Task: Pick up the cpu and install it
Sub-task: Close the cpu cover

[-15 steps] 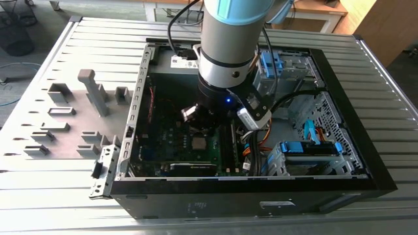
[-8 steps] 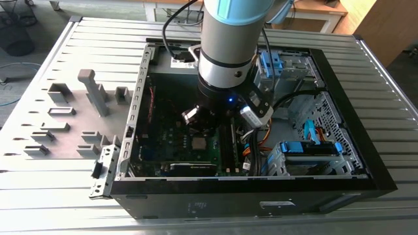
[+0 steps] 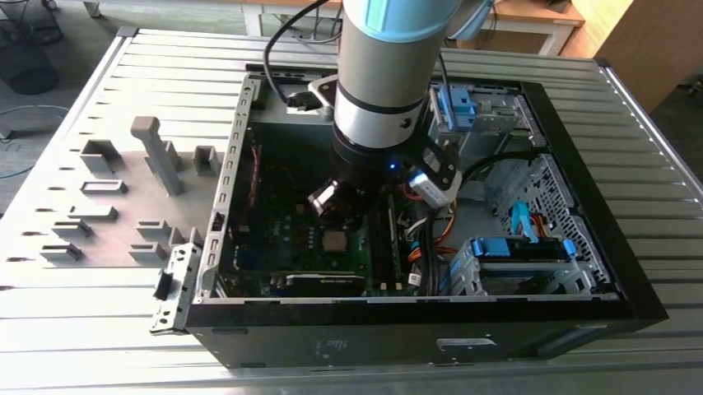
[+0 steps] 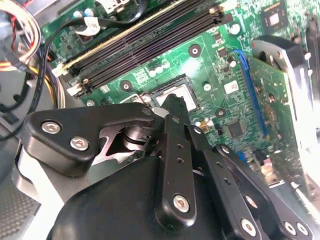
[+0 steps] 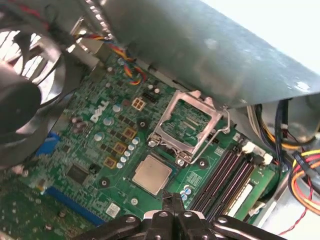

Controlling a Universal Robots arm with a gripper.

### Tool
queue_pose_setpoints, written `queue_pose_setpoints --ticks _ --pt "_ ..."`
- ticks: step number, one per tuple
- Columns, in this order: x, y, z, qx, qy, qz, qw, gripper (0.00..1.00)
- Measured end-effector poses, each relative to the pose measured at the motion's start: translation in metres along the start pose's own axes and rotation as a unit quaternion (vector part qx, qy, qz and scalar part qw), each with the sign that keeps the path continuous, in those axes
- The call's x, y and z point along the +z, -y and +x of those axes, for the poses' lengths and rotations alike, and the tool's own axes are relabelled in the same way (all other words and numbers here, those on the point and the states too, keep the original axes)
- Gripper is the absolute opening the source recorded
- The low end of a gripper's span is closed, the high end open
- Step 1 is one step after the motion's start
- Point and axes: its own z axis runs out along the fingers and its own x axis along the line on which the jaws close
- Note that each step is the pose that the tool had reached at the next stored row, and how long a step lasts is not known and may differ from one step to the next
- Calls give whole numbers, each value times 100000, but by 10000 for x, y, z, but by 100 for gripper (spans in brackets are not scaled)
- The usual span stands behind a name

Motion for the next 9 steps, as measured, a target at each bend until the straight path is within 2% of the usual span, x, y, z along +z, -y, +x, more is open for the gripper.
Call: queue_pose_setpoints --ticks 4,9 --pt "0 0 0 -2885 -14 55 99958 11" --pt "1 0 0 -2944 -3 51 99957 11"
